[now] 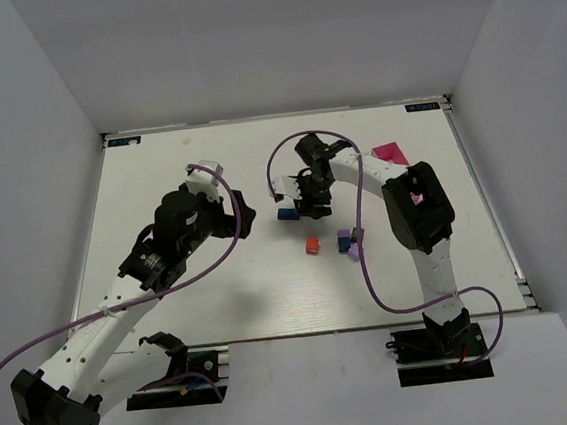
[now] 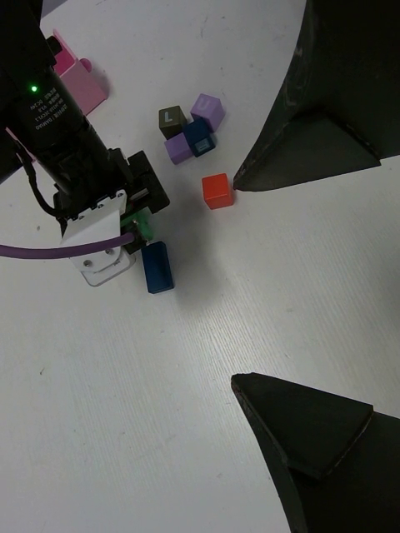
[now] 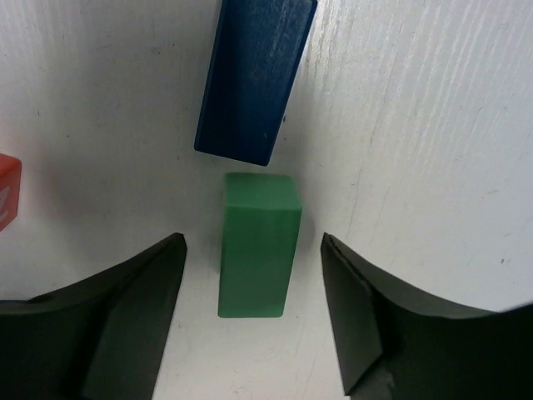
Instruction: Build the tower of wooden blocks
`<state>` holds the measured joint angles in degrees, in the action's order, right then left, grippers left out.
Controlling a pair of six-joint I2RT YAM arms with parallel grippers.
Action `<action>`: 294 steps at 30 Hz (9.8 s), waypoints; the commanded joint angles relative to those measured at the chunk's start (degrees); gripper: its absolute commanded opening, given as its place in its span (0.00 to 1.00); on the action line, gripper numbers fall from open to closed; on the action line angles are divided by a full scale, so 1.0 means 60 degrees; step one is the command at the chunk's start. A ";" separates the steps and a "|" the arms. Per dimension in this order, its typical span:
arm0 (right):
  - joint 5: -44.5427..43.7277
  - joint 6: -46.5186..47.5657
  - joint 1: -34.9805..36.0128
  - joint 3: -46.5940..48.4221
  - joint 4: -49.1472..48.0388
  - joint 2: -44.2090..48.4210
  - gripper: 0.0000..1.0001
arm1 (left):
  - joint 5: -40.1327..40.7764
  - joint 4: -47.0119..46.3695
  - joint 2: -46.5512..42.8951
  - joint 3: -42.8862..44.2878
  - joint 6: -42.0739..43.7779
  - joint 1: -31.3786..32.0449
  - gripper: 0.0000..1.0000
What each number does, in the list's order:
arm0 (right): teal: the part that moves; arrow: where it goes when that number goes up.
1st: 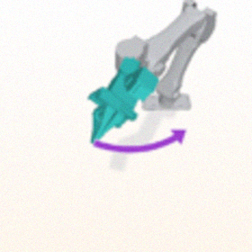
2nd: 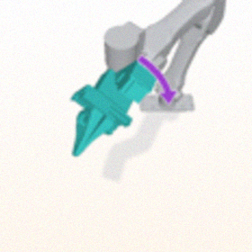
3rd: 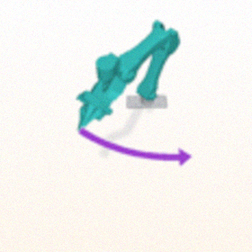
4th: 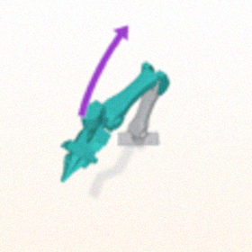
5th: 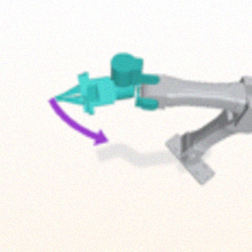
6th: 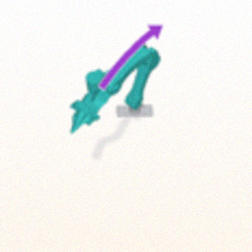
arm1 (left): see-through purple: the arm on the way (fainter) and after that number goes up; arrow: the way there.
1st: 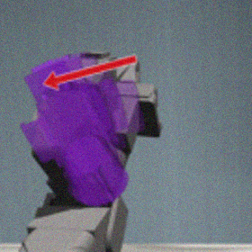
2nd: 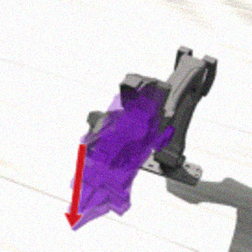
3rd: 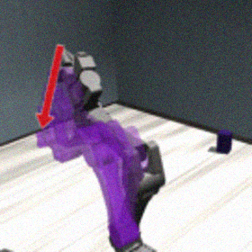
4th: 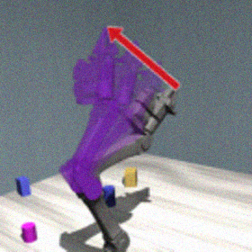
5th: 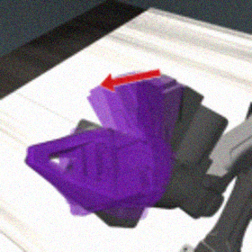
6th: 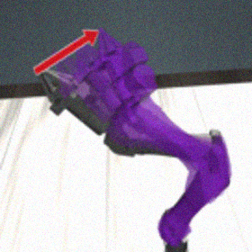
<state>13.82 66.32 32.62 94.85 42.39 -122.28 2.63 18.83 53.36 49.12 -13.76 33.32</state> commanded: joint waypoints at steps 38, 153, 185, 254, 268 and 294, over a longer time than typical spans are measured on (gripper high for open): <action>0.0772 -0.2646 0.0950 0.1580 -0.0518 -0.0274 0.79 | 0.0616 -0.0047 -0.0325 -0.0116 0.0242 -0.0060 1.00; 0.0128 -0.0126 0.0964 0.1580 0.0610 -0.1139 0.53 | 0.0440 -0.0135 -0.0325 -0.0116 0.0242 -0.0060 1.00; -0.0275 -0.2143 0.0892 0.0134 -0.1581 0.2707 0.90 | 0.0792 -0.0047 -0.0500 -0.0116 0.0242 -0.0060 1.00; 0.0978 -0.0097 -0.0427 -0.5949 -0.1645 0.4413 0.54 | -0.0600 0.0363 0.0730 0.0206 -0.0197 -0.0060 0.90; 0.1504 -0.0434 -0.0383 -0.4779 -0.0577 0.4559 0.19 | -0.0512 0.0363 0.0642 0.0118 -0.0197 -0.0060 0.90; 0.0787 -0.2456 0.0803 0.0964 -0.0166 0.1103 0.17 | 0.0176 0.0187 0.0466 -0.0057 0.0154 -0.0060 0.91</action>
<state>19.55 52.62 37.01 97.30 40.62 -115.35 2.74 20.82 58.15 49.30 -13.32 33.17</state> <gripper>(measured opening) 0.406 0.897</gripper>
